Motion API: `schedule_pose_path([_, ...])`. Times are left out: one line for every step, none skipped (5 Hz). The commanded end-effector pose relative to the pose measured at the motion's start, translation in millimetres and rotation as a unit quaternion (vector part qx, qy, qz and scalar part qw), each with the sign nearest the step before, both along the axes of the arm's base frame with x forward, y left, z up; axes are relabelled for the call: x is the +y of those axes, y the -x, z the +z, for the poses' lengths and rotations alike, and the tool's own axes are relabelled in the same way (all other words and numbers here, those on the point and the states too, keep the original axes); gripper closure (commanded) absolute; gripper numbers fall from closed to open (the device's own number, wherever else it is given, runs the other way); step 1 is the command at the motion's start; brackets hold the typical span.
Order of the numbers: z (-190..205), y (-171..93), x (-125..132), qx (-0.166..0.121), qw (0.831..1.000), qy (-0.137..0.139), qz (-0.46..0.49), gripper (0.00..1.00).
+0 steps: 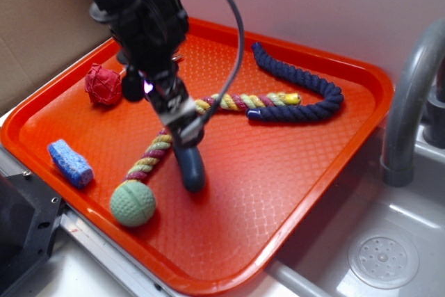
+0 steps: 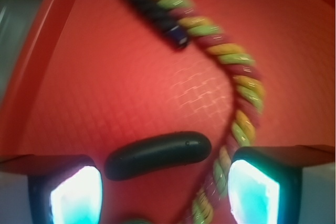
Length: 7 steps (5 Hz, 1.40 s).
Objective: Grab the plastic pickle.
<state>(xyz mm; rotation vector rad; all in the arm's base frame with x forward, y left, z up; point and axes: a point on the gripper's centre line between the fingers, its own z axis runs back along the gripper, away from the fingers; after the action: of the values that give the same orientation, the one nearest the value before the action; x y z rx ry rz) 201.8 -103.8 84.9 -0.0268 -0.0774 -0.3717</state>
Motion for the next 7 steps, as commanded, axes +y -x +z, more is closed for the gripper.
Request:
schedule_pose_path([-8.9, -23.2, -13.9, -0.026, 0.997, 0.000, -0.077, 0.00])
schedule_pose_path([-7.4, -10.9, -19.1, -0.023, 0.998, 0.020, 0.049, 0.00])
schedule_pose_path([1.4, 8.7, -11.7, -0.023, 0.983, 0.051, 0.173, 0.00])
schedule_pose_path([-19.8, 9.3, -17.4, 0.010, 0.954, 0.041, 0.296, 0.00])
schedule_pose_path([-36.2, 11.8, -11.0, 0.011, 0.910, 0.048, 0.412, 0.00])
schedule_pose_path([-53.5, 9.0, -6.2, 0.024, 0.908, 0.042, 0.417, 0.00])
schedule_pose_path([-72.2, 9.4, 6.0, 0.035, 0.904, 0.008, 0.425, 0.00])
